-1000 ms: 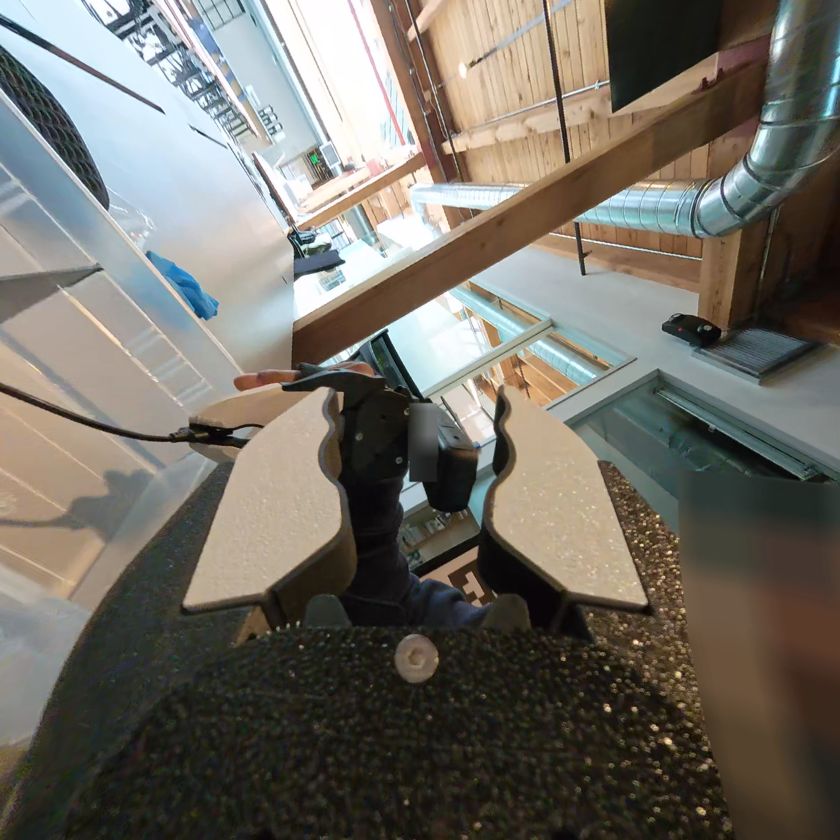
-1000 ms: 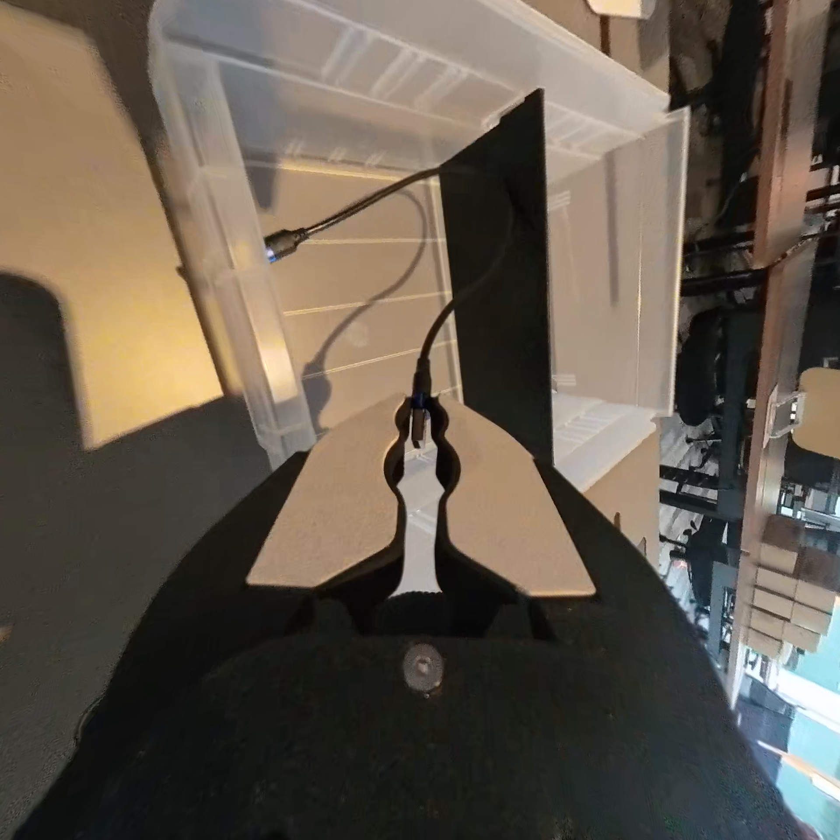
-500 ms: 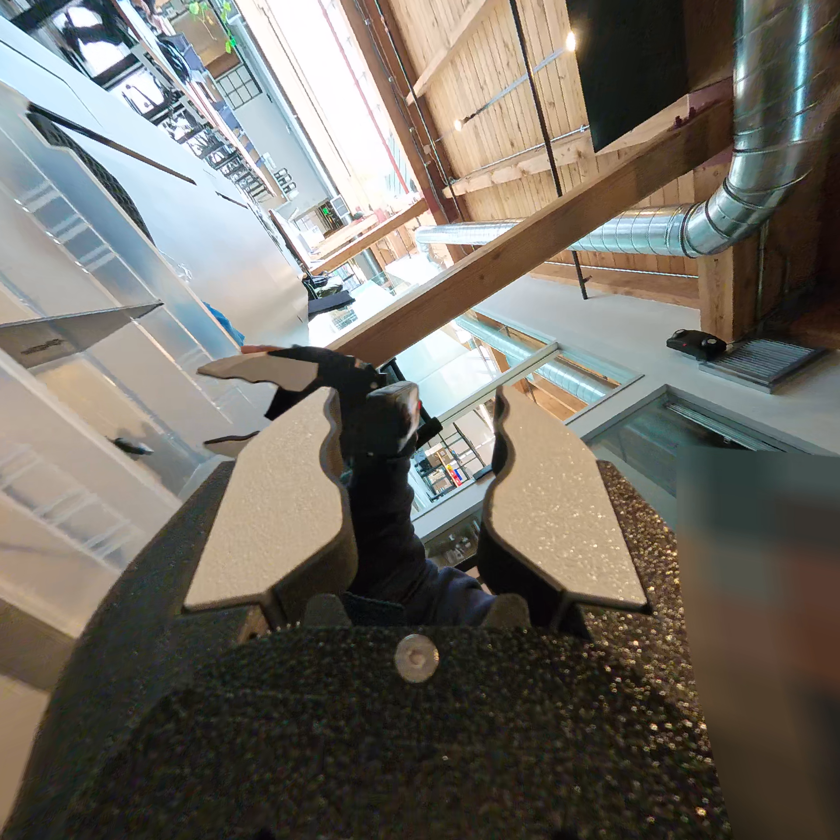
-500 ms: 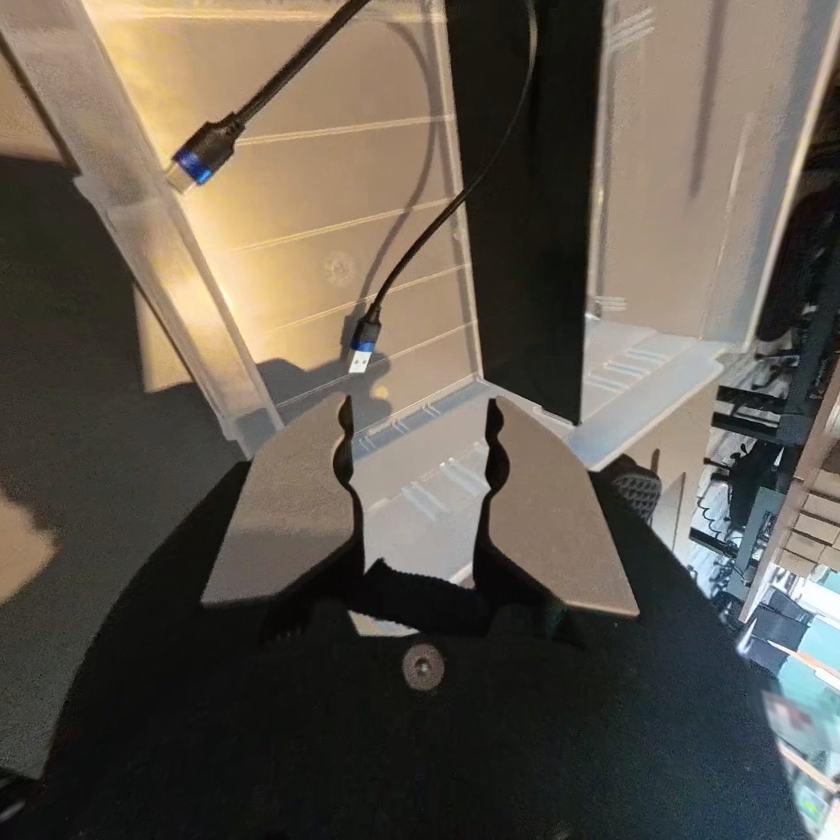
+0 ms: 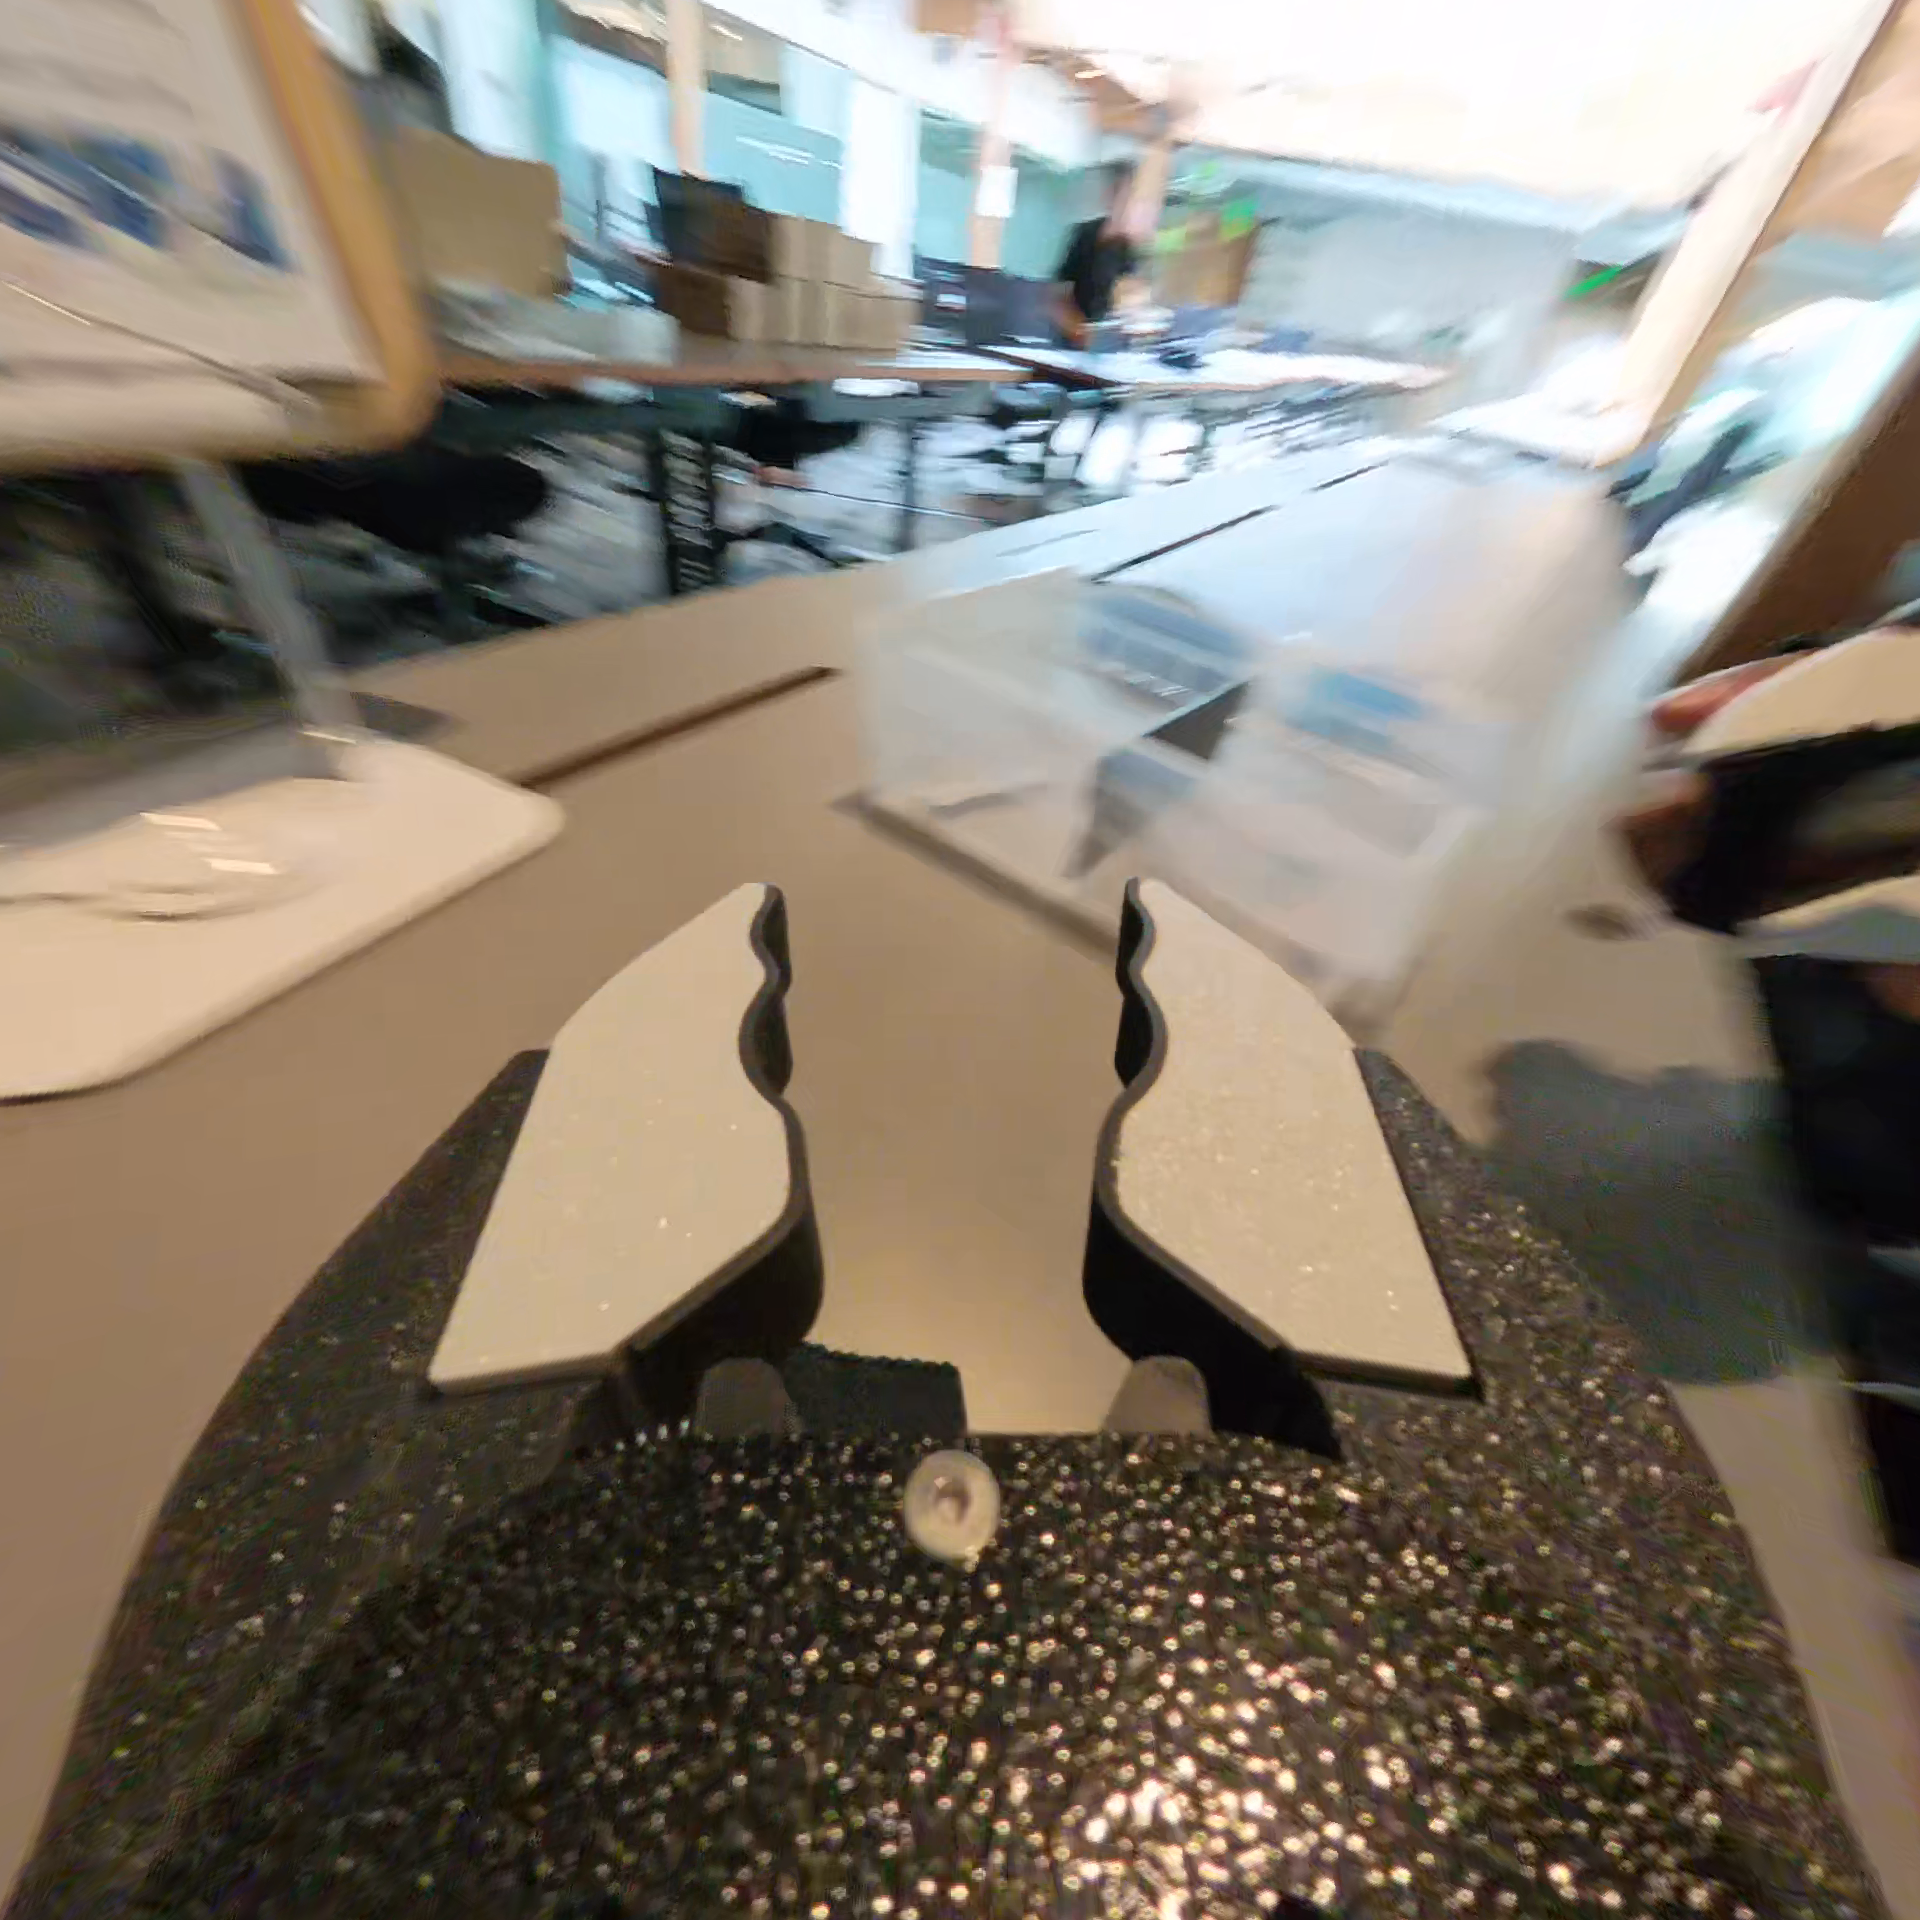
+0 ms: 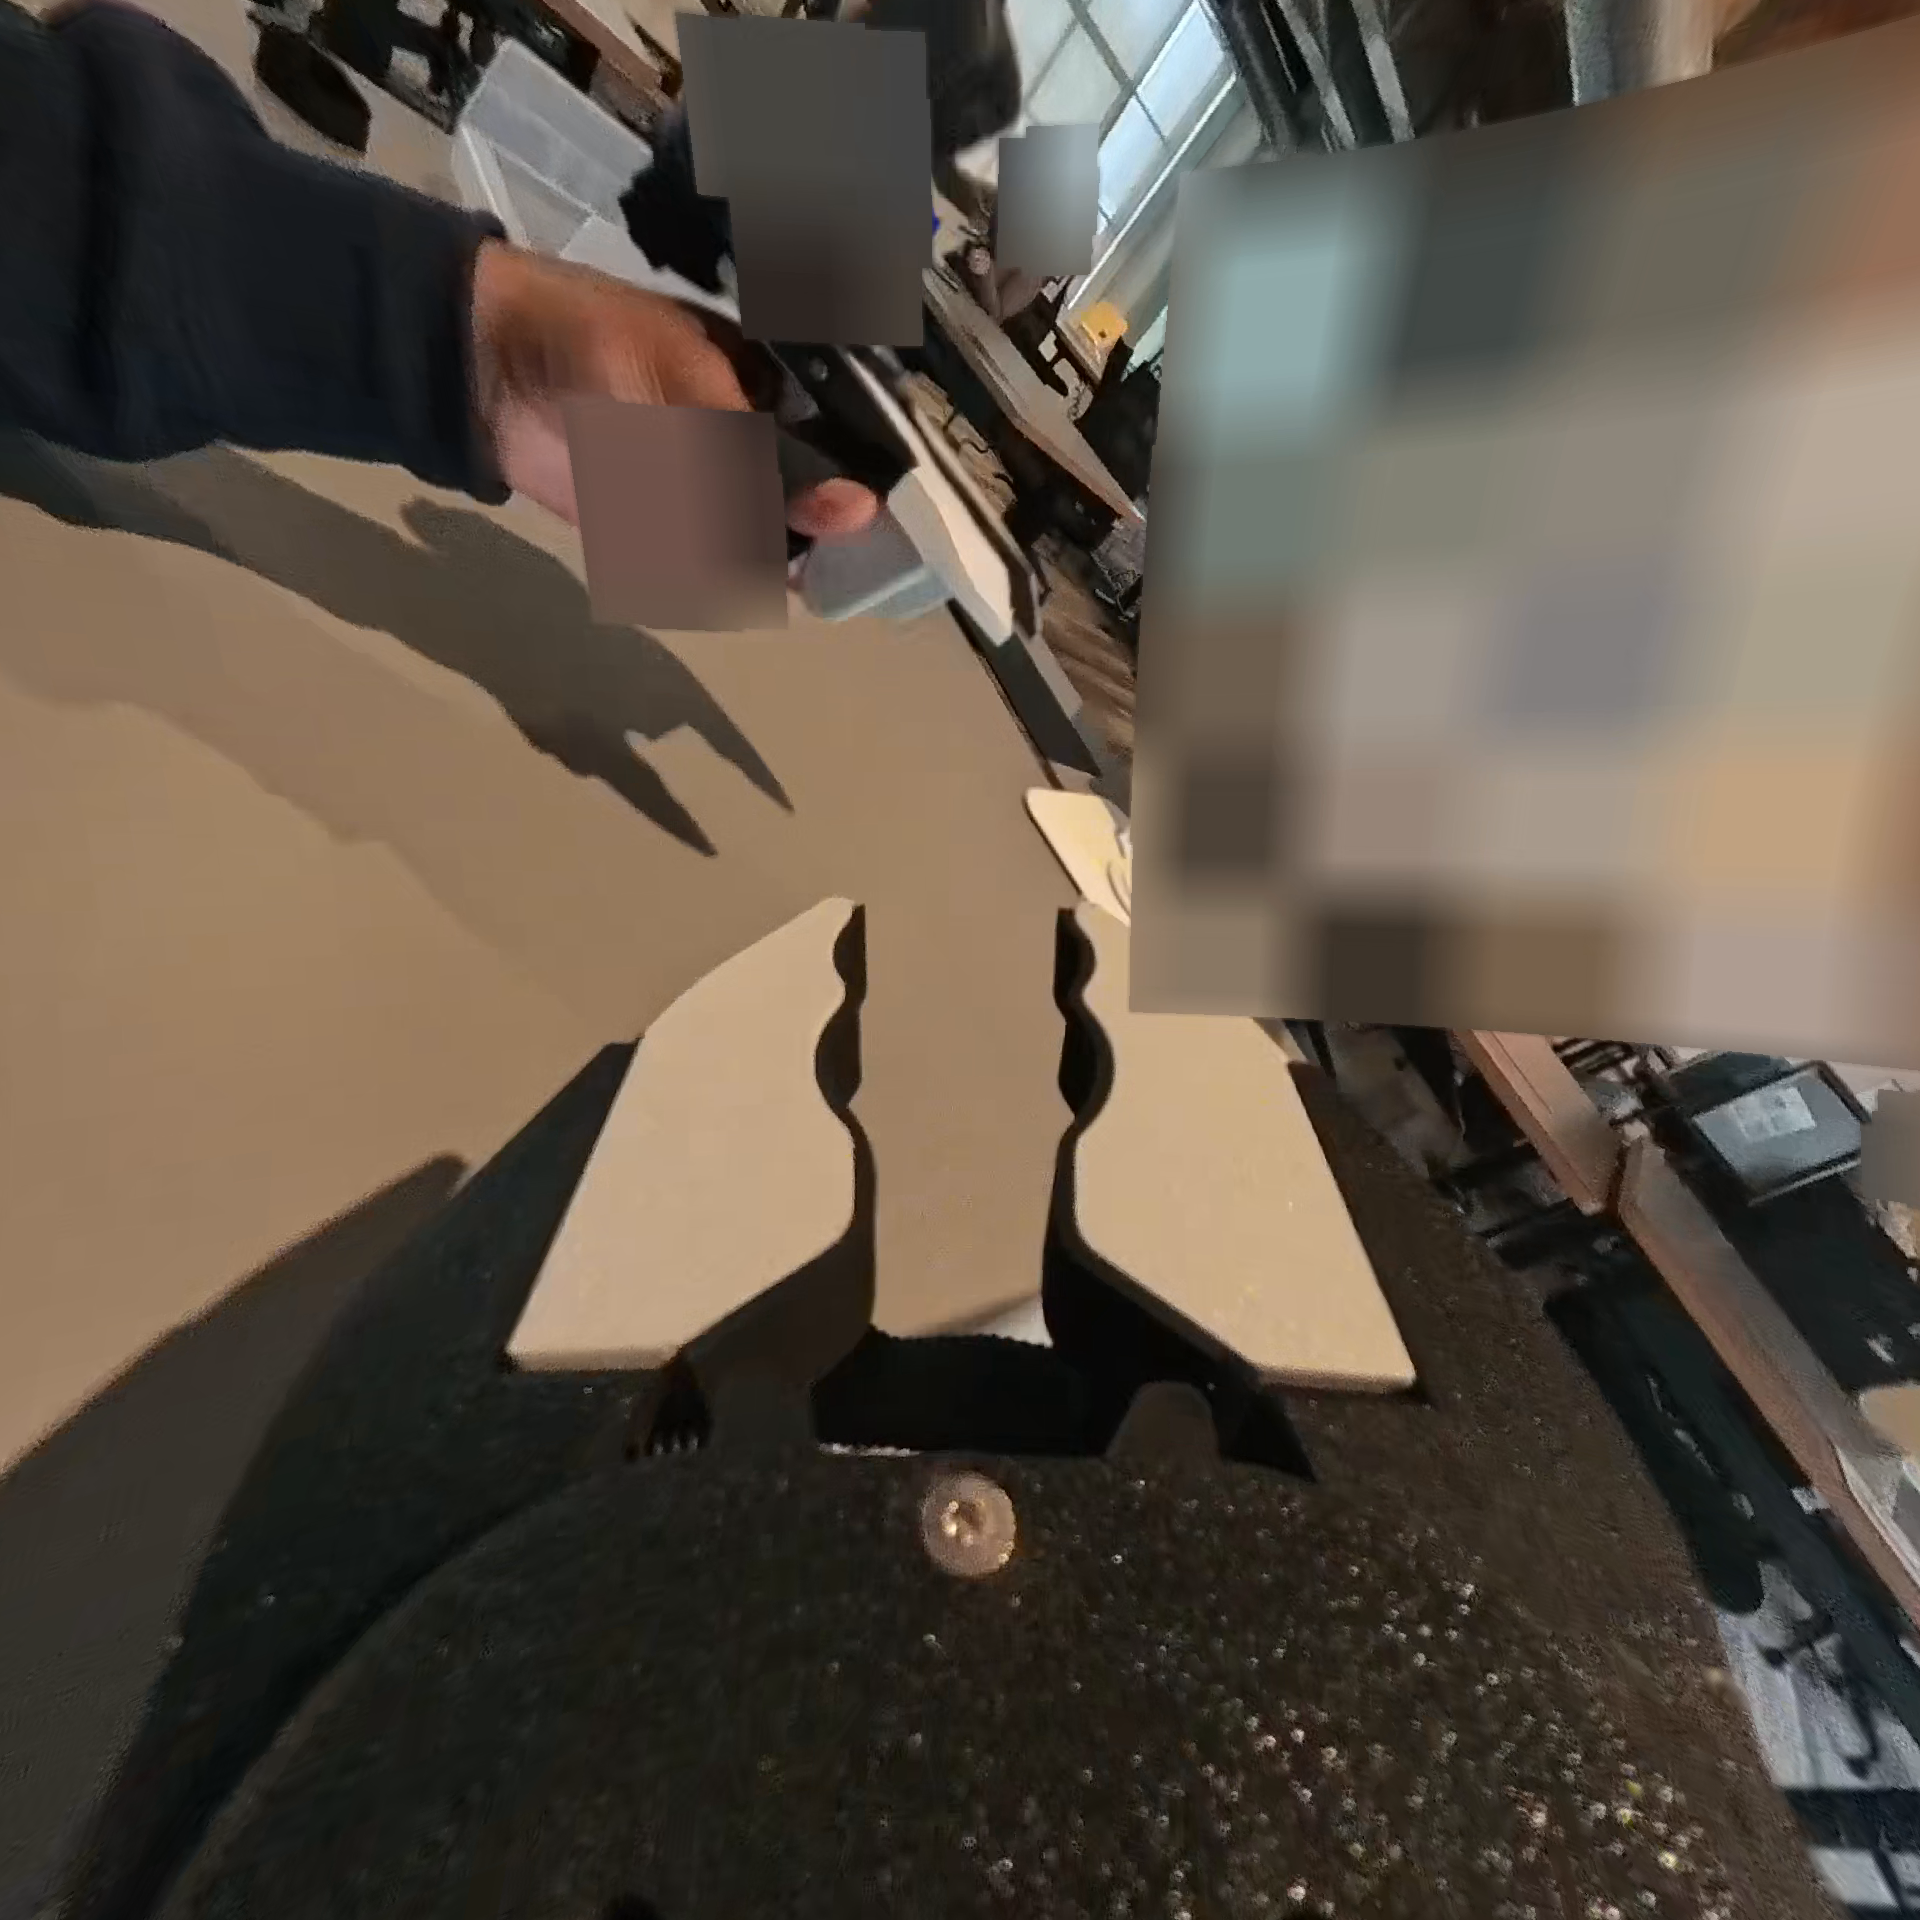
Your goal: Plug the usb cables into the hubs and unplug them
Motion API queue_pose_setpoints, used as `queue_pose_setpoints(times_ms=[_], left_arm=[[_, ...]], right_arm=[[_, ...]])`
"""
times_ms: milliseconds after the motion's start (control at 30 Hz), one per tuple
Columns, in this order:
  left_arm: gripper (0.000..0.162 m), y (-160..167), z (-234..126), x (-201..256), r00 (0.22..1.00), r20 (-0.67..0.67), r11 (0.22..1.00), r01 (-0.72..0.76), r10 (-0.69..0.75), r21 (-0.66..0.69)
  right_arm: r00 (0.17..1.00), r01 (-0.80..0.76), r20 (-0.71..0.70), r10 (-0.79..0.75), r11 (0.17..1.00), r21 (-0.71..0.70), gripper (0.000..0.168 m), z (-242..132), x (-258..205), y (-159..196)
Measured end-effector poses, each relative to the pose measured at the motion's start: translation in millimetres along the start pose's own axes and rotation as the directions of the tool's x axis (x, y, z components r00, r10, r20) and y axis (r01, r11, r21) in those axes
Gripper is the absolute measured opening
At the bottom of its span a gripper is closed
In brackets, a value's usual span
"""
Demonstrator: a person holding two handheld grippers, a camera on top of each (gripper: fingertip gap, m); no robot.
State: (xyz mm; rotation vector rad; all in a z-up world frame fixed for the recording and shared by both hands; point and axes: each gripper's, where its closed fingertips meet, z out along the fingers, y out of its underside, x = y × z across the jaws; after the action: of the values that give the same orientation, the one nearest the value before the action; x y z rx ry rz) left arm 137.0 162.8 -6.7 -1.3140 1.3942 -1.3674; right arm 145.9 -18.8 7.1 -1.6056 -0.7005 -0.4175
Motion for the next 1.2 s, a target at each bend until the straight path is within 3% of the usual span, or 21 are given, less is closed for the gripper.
queue_pose_setpoints(times_ms=[67,133,200,300,400,600,733,833,933,1067,1133,1200], left_arm=[[0.058,-1,-33,-34,0.957,0.212,0.978,-0.206,0.198,0.018],[0.06,-15,-75,-62,0.82,0.453,0.908,-0.416,0.35,0.052],[0.064,-31,-118,-74,0.663,0.64,0.818,-0.568,0.388,0.093],[0.071,-35,-152,-78,0.579,0.724,0.772,-0.628,0.375,0.101],[0.077,-29,-170,-86,0.571,0.746,0.795,-0.599,0.343,0.094],[0.074,-16,-217,-95,0.645,0.73,0.855,-0.491,0.226,0.169],[0.07,7,-269,-113,0.592,0.784,0.88,-0.456,0.186,0.135],[0.069,20,-323,-127,0.502,0.848,0.891,-0.446,0.17,0.085],[0.062,32,-367,-141,0.442,0.879,0.906,-0.423,0.179,0.029],[0.056,42,-392,-165,0.426,0.871,0.93,-0.357,0.247,-0.089],[0.054,42,-388,-179,0.465,0.827,0.928,-0.334,0.315,-0.166],[0.054,47,-371,-197,0.561,0.725,0.915,-0.291,0.401,-0.28]], right_arm=[[1.0,0.011,-0.009,-0.011,1.0,0.0,0.032,36,-19,-2],[0.999,-0.024,-0.031,0.024,1.0,0.008,0.03,71,-31,-2],[0.992,-0.119,-0.029,0.12,0.992,0.049,0.03,102,-38,-8],[0.934,-0.357,0.07,0.351,0.925,0.127,0.037,140,-44,-26],[0.867,-0.493,0.177,0.467,0.857,0.153,0.041,175,-46,-46],[0.885,-0.358,0.352,0.304,0.929,0.097,0.041,257,-77,-82],[0.853,-0.365,0.443,0.275,0.922,0.131,0.036,309,-102,-103],[0.813,-0.44,0.486,0.322,0.885,0.15,0.032,338,-120,-107],[0.789,-0.443,0.524,0.32,0.888,0.125,0.031,351,-139,-100],[0.791,-0.394,0.55,0.27,0.911,0.119,0.031,349,-155,-90],[0.782,-0.38,0.569,0.252,0.918,0.116,0.03,347,-161,-88],[0.777,-0.37,0.582,0.238,0.922,0.117,0.03,347,-164,-89]])
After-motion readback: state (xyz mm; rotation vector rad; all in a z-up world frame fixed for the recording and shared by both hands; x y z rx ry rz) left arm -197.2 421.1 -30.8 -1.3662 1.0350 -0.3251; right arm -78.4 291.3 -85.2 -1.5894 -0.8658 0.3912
